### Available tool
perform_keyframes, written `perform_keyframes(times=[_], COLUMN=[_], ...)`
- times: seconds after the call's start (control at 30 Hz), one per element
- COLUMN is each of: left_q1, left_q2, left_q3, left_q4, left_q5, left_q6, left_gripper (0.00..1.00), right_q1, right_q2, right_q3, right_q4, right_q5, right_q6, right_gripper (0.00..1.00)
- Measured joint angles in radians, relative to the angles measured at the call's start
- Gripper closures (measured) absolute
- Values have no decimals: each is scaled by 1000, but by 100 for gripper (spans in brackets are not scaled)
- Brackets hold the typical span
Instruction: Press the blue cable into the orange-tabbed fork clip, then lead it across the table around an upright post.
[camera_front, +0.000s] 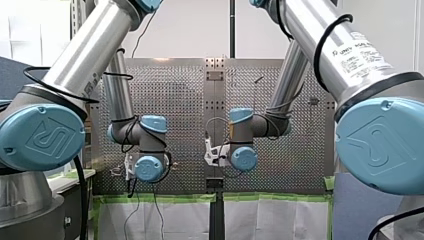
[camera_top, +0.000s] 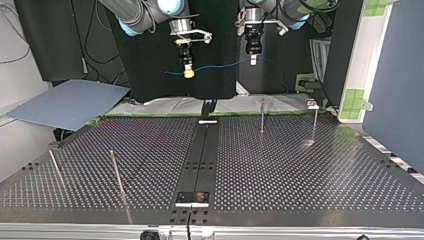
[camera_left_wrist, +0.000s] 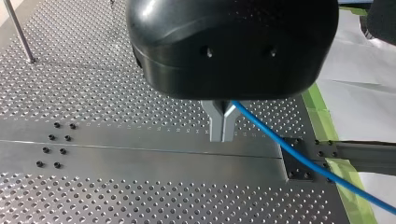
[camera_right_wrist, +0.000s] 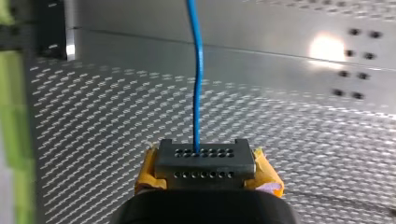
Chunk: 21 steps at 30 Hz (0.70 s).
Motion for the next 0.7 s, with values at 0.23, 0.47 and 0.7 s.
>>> perform_keyframes(times=[0.23, 0.47, 0.7], left_q1=[0, 0, 7], left_q2=[0, 0, 5], left_q3=[0, 0, 4], left_q4=[0, 0, -25], left_q5=[0, 0, 23], left_q6=[0, 0, 13], left_gripper=[100, 100, 100], right_q1=[1, 1, -1], right_q2=[57, 120, 172], right_q3=[-1, -1, -11], right_q4=[38, 41, 38], right_q5=[8, 8, 18], right_q6=[-1, -1, -8], right_gripper=[100, 100, 100])
